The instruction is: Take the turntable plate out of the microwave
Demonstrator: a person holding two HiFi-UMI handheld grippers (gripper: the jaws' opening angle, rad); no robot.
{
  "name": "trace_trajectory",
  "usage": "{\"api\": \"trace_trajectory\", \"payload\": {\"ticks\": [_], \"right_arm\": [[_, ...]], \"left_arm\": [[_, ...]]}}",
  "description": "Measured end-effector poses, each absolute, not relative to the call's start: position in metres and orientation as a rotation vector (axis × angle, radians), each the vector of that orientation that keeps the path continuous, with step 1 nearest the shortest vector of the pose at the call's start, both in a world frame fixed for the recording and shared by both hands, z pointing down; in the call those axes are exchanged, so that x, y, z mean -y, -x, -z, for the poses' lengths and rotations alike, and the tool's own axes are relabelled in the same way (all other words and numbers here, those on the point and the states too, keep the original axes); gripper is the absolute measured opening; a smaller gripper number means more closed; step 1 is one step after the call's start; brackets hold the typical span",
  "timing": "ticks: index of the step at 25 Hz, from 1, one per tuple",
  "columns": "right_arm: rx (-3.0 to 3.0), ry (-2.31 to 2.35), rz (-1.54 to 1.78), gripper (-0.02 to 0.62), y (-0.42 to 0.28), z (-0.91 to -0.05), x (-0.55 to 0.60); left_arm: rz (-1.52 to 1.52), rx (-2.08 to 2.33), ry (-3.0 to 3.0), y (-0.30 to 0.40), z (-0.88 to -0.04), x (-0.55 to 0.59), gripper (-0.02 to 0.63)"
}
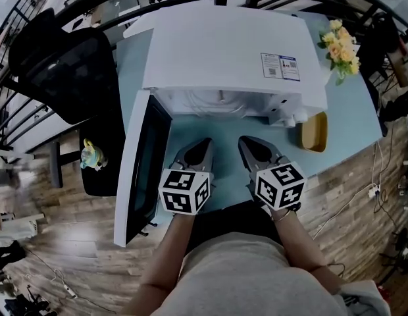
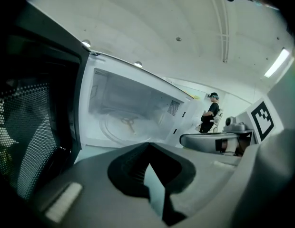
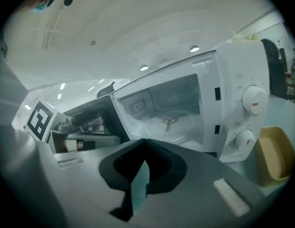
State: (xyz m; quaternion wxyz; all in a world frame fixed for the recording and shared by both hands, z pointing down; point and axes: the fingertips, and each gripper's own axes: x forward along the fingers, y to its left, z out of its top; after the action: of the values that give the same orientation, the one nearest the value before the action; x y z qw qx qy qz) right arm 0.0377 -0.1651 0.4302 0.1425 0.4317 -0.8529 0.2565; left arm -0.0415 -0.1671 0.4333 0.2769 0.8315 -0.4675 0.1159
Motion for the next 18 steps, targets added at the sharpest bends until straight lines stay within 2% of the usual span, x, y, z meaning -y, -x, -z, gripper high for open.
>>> {"api": "trace_trajectory", "payload": {"ticks": [10, 18], "right_arm": [[2.432, -1.267, -0.755, 0.029, -0.039, -0.45, 0.172], [2.426, -1.337, -0.937, 0.097, -0.043, -0.464, 0.191]], "left_arm": [[-0.314, 1.278, -2.151, 0.05, -0.456, 0.167, 0.005], [-0.291, 1.274, -2.099, 0.053, -0.469, 0.175, 0.005]]}}
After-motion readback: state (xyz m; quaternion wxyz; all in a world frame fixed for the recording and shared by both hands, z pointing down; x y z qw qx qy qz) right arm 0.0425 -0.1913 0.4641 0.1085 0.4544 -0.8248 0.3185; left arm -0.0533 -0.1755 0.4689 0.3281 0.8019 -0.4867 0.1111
